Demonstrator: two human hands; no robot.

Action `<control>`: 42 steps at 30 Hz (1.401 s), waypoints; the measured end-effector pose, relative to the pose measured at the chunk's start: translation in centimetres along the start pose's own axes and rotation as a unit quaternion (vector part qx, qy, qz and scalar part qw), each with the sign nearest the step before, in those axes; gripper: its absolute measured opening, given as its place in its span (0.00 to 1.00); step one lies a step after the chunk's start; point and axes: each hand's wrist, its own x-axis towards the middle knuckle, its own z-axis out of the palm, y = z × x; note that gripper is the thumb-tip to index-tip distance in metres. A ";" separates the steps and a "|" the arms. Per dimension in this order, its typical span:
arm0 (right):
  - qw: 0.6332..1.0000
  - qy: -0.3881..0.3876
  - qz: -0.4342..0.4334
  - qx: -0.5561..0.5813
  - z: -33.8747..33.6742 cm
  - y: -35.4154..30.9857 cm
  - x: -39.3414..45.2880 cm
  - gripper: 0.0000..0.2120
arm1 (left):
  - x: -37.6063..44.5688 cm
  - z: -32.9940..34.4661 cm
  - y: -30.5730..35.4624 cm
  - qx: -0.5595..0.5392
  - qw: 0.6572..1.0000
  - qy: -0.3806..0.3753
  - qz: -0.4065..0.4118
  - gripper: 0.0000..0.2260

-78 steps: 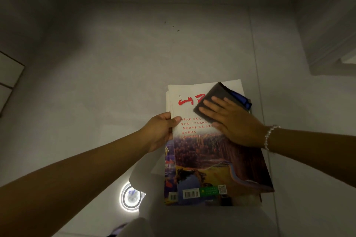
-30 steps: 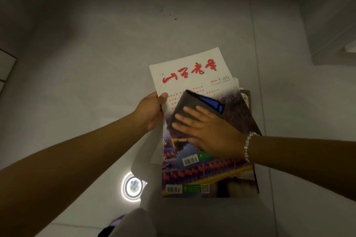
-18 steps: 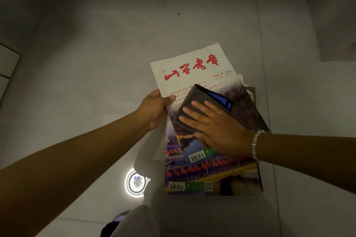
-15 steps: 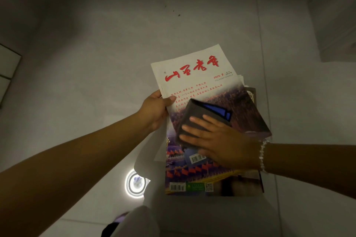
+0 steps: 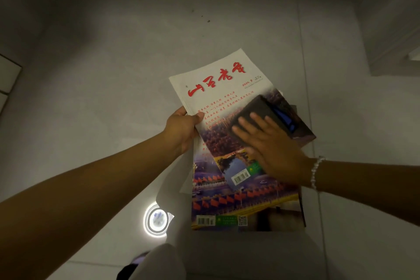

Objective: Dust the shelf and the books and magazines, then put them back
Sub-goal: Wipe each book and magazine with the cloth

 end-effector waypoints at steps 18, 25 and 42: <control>0.998 -0.017 -0.051 -0.012 -0.3 -0.8 1.1 0.24 | -0.7 -0.4 0.5 0.030 0.999 0.000 0.013 0.14; 0.999 -0.016 -0.032 -0.007 -1.1 3.3 1.2 0.24 | -1.2 -0.5 0.5 0.052 0.999 -0.011 0.007 0.11; 0.900 0.050 0.157 0.403 -6.7 -2.4 5.1 0.18 | -3.8 0.4 2.4 0.123 0.977 -0.141 0.100 0.12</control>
